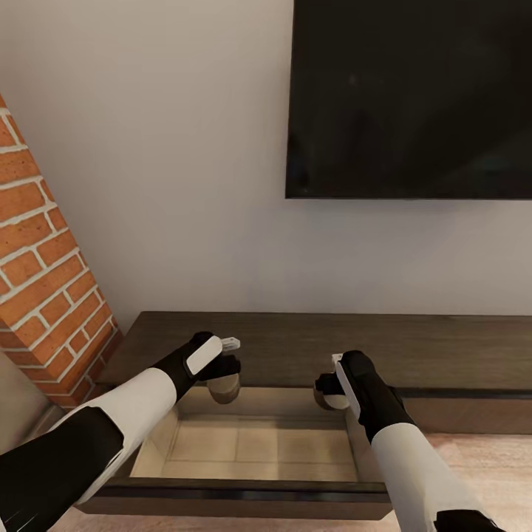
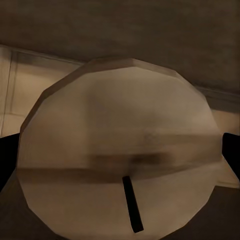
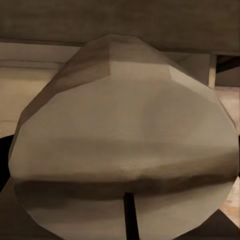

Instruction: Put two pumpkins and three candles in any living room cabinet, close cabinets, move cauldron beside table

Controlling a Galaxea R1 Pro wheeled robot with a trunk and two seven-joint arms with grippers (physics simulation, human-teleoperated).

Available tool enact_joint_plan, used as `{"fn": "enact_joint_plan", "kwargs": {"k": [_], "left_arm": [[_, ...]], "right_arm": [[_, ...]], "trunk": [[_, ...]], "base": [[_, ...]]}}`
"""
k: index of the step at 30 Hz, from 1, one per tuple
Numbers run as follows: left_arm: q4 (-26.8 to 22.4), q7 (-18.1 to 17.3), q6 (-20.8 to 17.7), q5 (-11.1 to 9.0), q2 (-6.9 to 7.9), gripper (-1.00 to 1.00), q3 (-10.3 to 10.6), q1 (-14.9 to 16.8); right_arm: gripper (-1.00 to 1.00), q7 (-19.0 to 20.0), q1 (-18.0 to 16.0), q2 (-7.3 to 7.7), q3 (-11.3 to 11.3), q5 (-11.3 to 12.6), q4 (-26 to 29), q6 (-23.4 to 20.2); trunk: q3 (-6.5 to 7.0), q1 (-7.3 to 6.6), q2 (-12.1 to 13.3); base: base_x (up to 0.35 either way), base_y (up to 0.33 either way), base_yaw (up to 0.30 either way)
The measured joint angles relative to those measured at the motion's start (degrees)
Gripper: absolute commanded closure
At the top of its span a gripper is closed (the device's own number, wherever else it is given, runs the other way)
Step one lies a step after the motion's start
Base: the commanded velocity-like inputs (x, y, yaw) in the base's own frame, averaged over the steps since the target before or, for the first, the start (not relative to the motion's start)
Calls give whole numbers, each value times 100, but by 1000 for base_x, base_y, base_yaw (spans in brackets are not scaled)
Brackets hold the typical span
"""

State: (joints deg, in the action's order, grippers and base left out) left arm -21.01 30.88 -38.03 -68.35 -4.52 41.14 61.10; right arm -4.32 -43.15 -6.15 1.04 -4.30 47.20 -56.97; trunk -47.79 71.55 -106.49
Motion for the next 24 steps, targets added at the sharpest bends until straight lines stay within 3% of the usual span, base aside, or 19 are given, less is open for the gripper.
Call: {"fn": "enact_joint_plan", "kwargs": {"k": [24], "left_arm": [[0,5,15,5,4,100,1,-1]], "right_arm": [[100,4,3,0,-79,0,-206,167]], "trunk": [[0,0,0]], "base": [[0,0,0]]}}
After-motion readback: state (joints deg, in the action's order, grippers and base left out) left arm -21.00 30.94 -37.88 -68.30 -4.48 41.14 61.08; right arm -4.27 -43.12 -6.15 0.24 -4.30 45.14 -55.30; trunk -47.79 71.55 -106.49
